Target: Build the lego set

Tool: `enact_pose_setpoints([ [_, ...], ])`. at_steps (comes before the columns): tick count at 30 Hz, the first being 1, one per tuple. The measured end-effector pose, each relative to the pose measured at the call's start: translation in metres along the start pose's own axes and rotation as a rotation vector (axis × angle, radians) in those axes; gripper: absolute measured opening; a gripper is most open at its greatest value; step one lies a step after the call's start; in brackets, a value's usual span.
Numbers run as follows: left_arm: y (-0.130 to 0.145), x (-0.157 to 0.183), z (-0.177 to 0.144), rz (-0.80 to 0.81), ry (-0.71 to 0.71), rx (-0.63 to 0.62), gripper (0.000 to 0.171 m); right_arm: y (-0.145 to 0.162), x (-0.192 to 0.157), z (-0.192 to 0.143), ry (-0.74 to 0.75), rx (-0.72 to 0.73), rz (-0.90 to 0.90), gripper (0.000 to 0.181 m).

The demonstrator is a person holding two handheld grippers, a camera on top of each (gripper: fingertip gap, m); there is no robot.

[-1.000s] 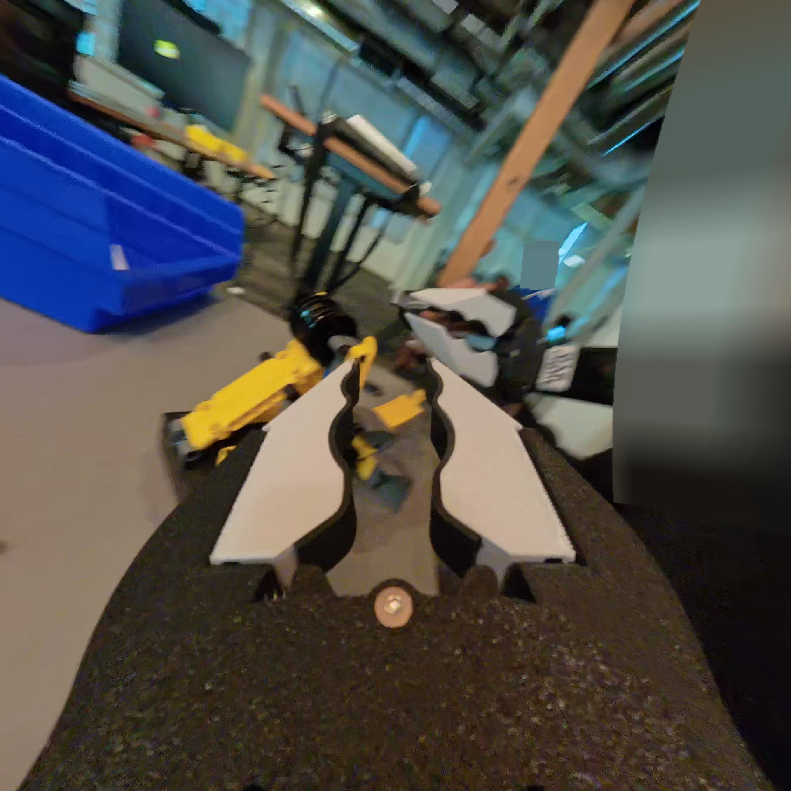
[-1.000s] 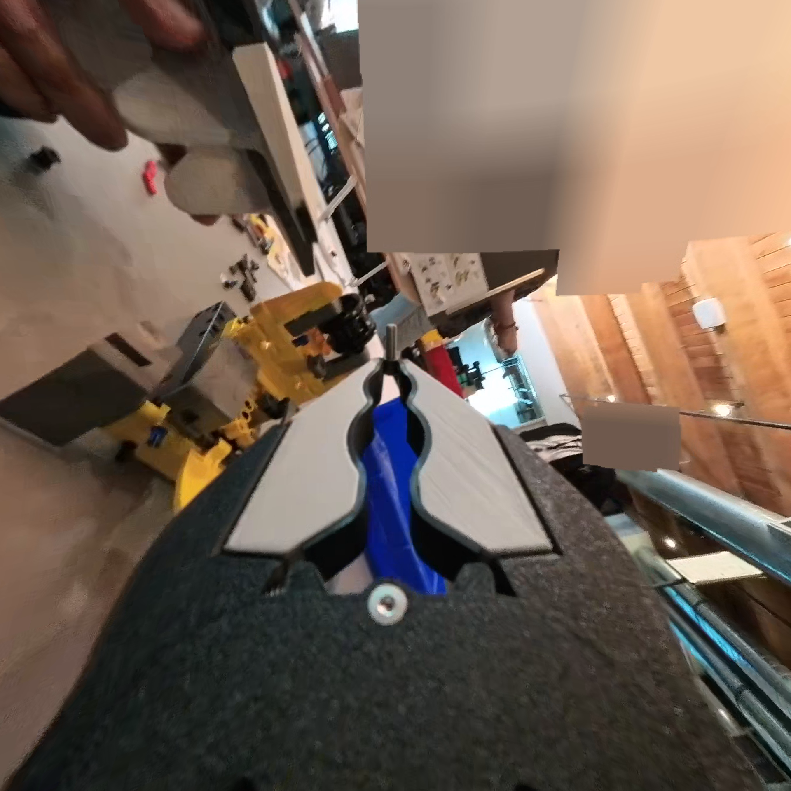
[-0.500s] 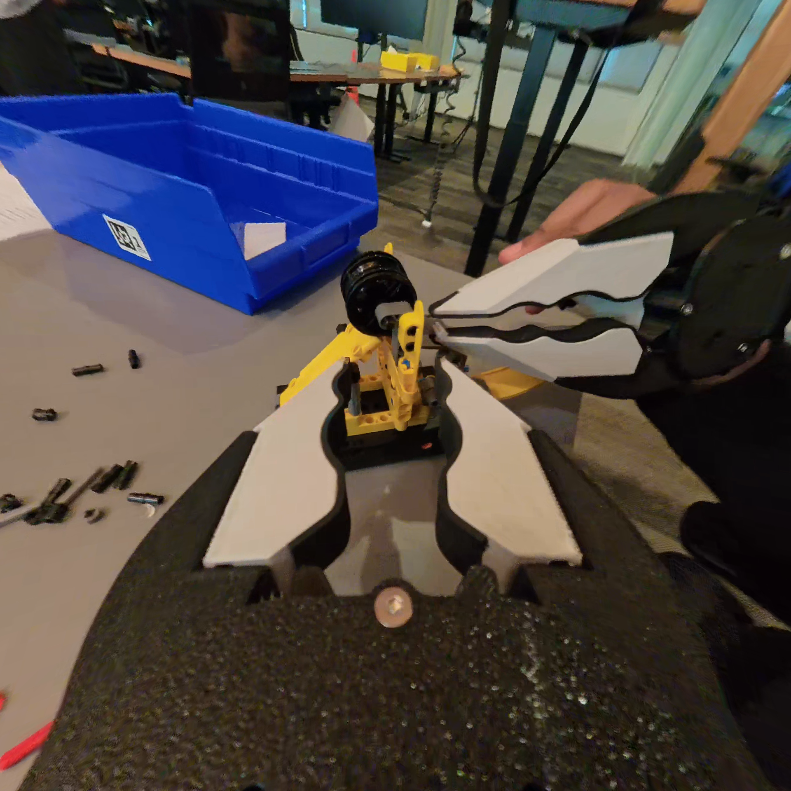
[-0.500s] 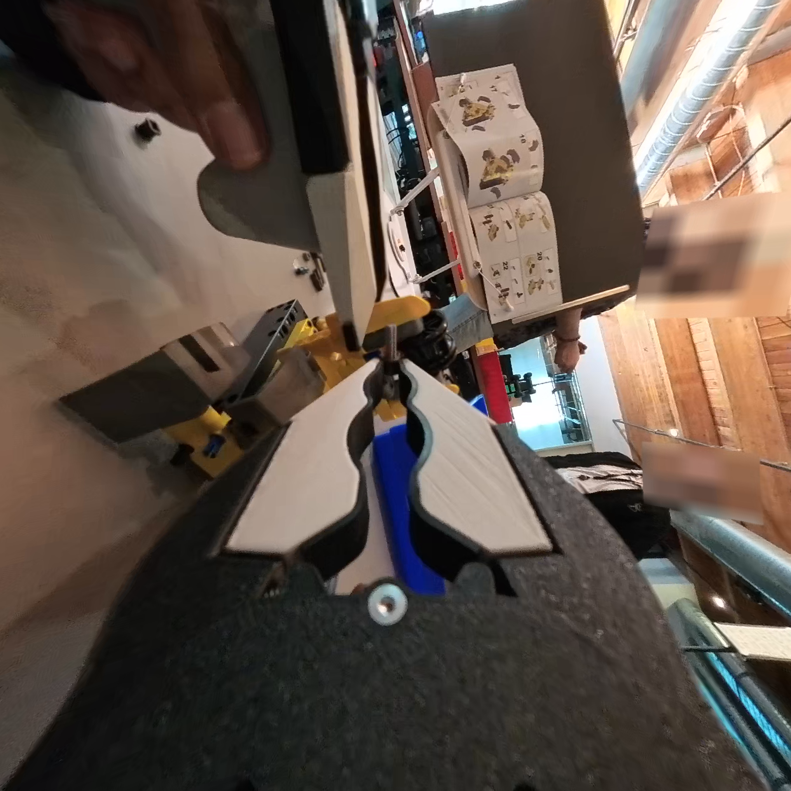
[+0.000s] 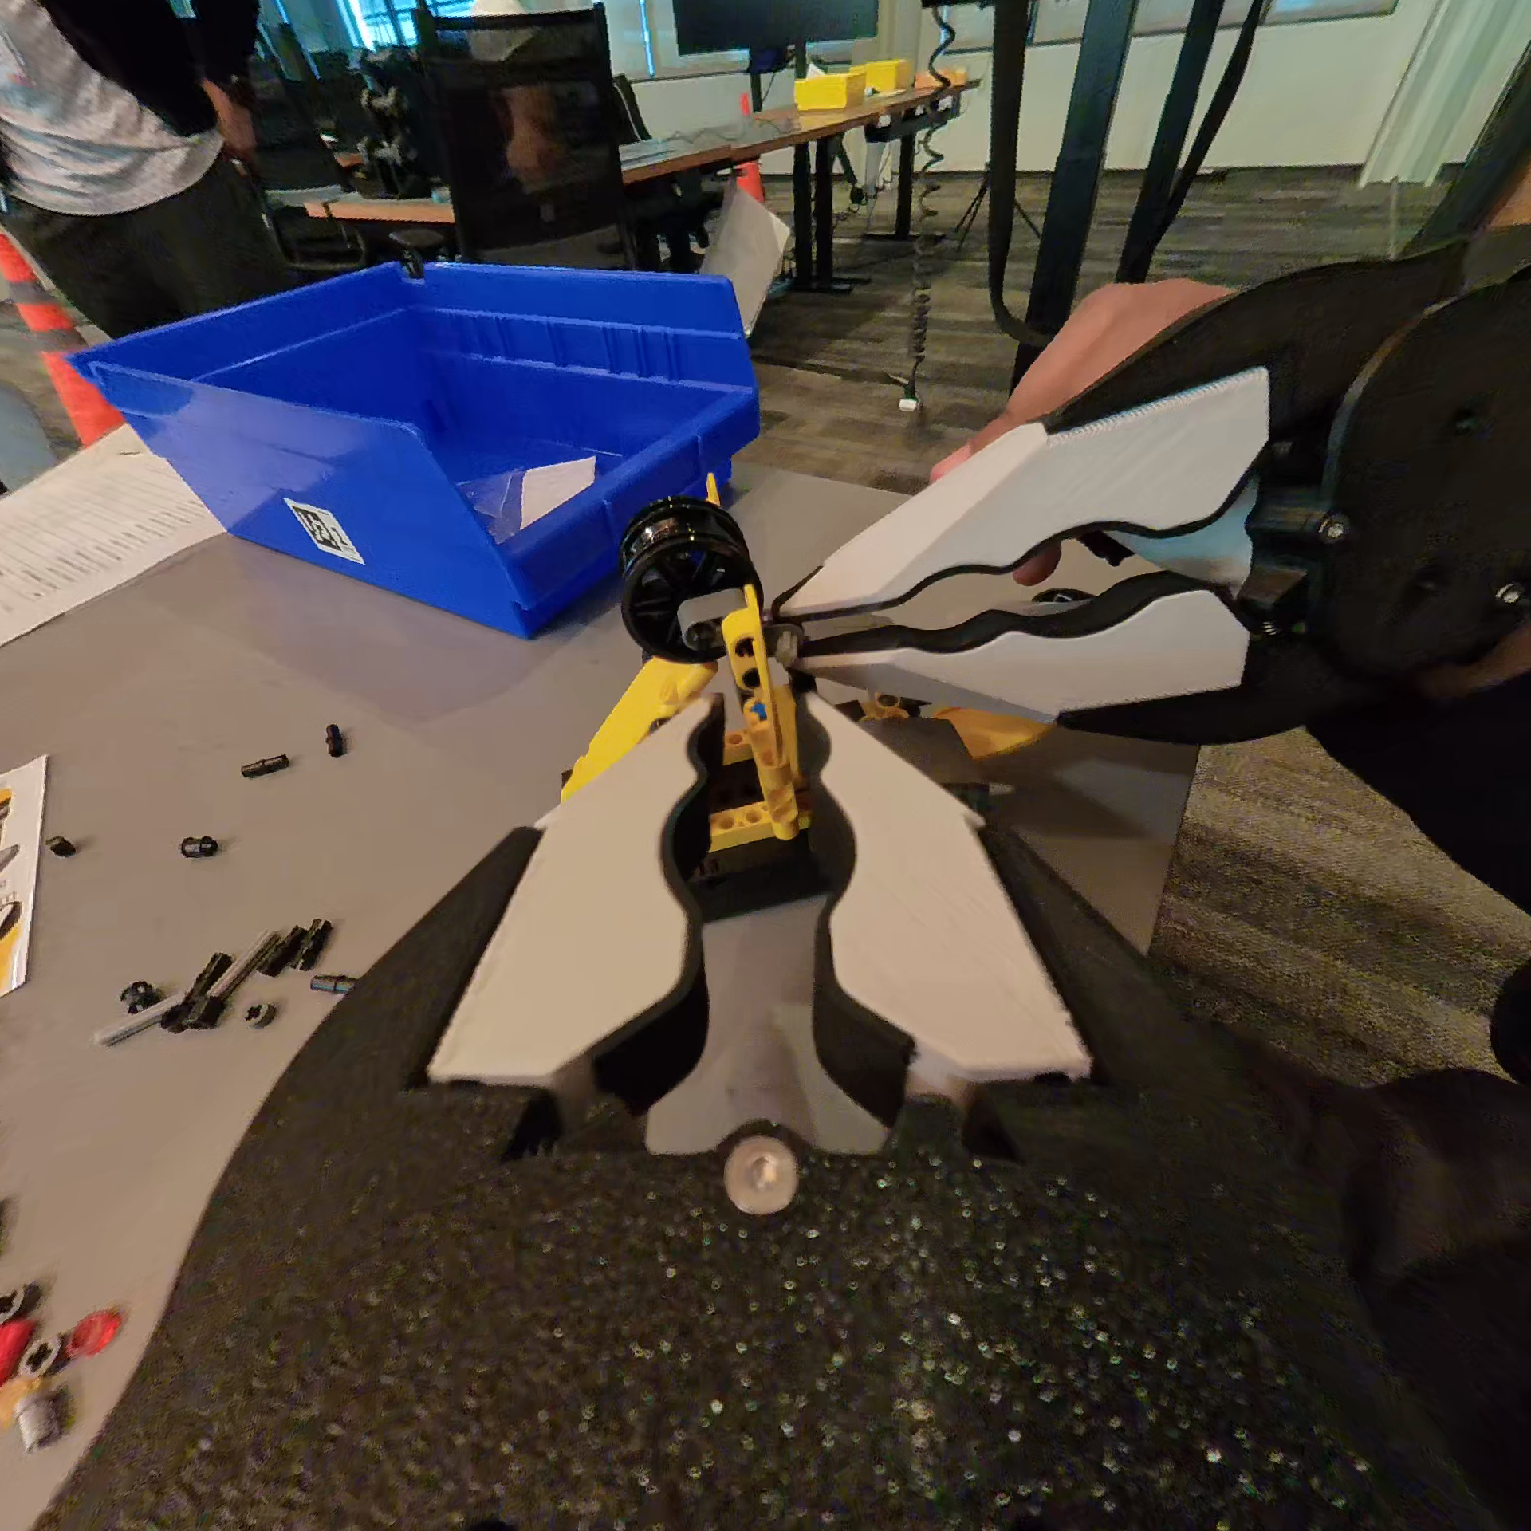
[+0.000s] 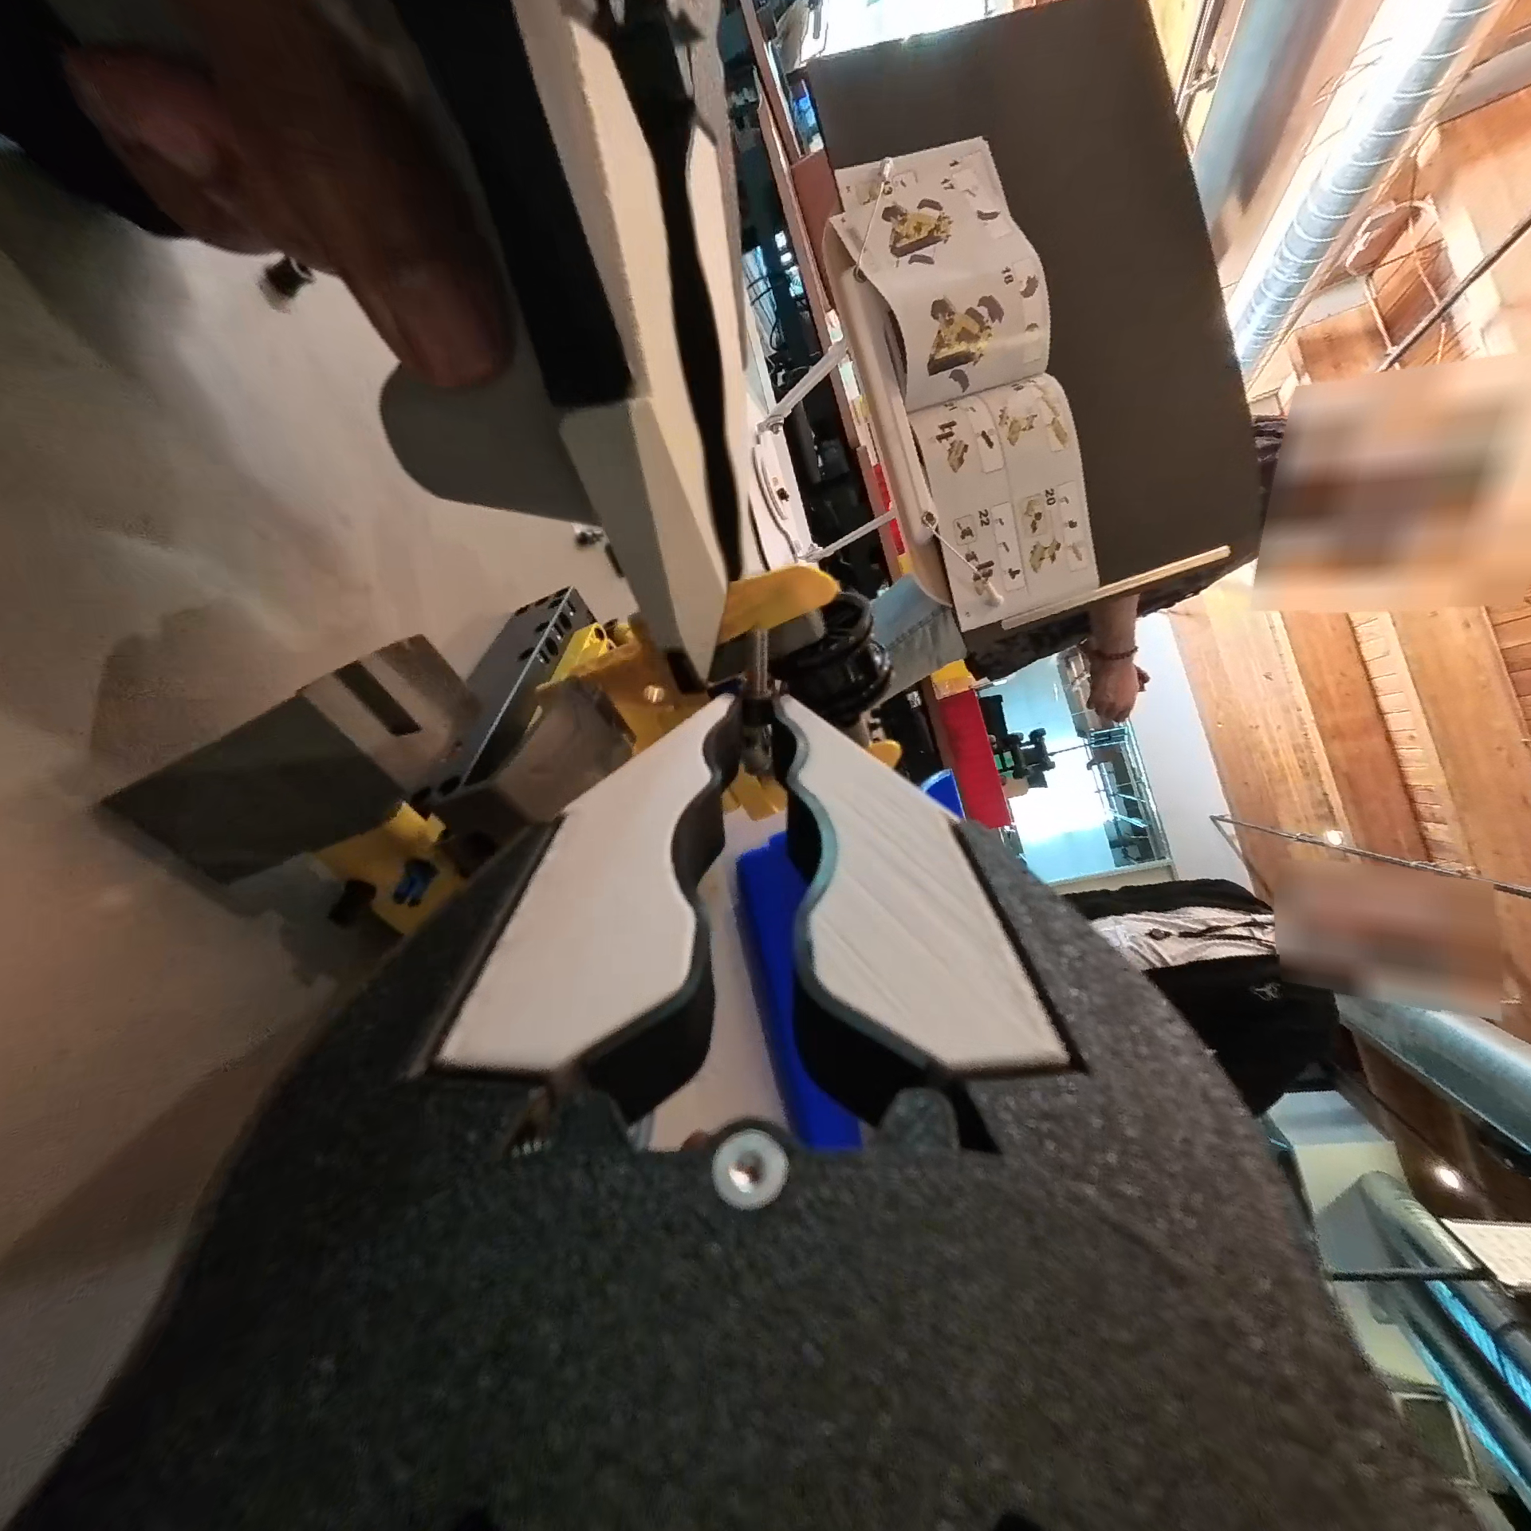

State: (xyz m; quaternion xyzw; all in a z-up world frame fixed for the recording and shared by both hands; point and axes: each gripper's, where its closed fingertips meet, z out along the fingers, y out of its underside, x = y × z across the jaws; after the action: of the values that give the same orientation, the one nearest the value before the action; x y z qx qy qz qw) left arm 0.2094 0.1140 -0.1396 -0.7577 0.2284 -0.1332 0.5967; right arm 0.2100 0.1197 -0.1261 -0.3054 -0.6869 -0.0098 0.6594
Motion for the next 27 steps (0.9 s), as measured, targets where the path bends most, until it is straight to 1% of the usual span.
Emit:
enact_pose_setpoints([
  [1, 0.0001, -0.0005, 0.001, 0.001, 0.0, -0.002, 0.01, 0.0002, 0.0001, 0.0001, 0.0, -0.001, 0.003, 0.006],
  [6, 0.0002, -0.001, 0.0025, -0.032, 0.037, -0.003, 0.009, 0.0023, 0.0, 0.0022, 0.012, -0.018, -0.031, 0.006],
  [11, 0.0012, -0.0017, 0.0001, -0.066, 0.106, -0.004, 0.008, 0.0005, -0.001, 0.0039, 0.0, -0.078, -0.155, 0.006],
  [15, 0.0022, -0.0029, -0.0022, -0.051, 0.143, -0.007, 0.008, -0.0015, -0.0016, 0.0046, -0.026, -0.09, -0.237, 0.006],
  [20, 0.003, -0.0046, -0.0051, -0.078, 0.196, -0.005, 0.008, -0.0053, -0.0031, 0.005, -0.059, -0.043, -0.33, 0.006],
  [23, 0.0034, -0.0056, -0.0056, -0.115, 0.24, -0.007, 0.008, -0.0063, -0.0042, 0.0062, -0.059, 0.017, -0.357, 0.006],
  [27, 0.0039, -0.0068, -0.0055, -0.074, 0.276, -0.009, 0.01, -0.0058, -0.0037, 0.0079, -0.082, 0.075, -0.389, 0.006],
])
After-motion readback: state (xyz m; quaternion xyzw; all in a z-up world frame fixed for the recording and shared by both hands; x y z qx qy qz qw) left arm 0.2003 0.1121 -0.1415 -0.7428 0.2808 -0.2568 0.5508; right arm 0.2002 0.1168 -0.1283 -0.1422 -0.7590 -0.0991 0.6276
